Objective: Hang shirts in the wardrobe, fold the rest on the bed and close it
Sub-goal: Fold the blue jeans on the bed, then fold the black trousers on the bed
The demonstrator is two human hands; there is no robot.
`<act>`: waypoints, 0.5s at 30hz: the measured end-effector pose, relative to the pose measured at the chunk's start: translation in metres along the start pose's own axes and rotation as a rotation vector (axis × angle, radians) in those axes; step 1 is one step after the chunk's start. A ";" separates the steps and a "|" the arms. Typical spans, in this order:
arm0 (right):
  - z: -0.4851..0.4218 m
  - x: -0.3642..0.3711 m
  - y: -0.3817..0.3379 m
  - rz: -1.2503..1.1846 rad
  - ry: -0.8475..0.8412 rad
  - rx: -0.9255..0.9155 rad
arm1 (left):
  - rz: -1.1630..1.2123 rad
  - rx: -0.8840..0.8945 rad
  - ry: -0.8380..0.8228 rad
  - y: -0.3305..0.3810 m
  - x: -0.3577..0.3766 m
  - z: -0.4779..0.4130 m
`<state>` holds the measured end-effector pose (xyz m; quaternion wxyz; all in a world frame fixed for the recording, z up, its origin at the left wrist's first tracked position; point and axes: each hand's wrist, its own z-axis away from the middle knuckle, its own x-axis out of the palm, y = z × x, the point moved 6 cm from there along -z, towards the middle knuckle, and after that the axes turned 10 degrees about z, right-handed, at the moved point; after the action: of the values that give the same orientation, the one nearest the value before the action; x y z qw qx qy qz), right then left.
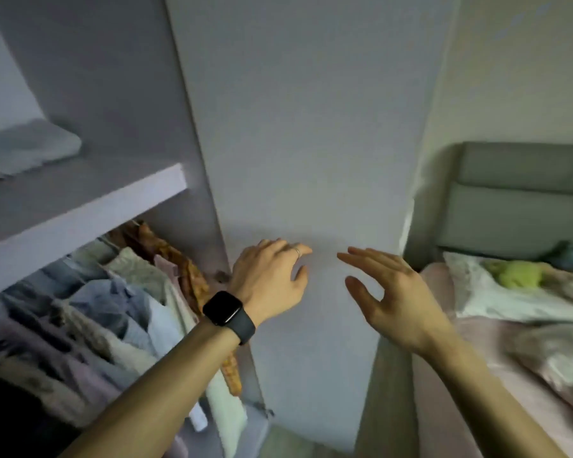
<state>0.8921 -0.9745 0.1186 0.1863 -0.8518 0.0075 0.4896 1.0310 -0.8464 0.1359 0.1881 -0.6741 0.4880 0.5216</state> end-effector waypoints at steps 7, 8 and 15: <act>0.194 -0.049 0.170 0.224 -0.021 0.524 | 0.196 0.313 -0.350 0.207 0.179 0.012; 0.227 -0.058 0.189 0.257 -0.034 0.618 | 0.219 0.358 -0.402 0.239 0.200 0.014; 0.436 -0.128 0.256 0.414 -0.016 1.227 | 0.251 0.697 -0.704 0.441 0.309 0.036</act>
<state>0.4130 -1.0928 -0.0506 0.5410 -0.5678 0.4486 0.4286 0.6293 -1.1612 -0.0397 0.4907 -0.2909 0.6172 0.5420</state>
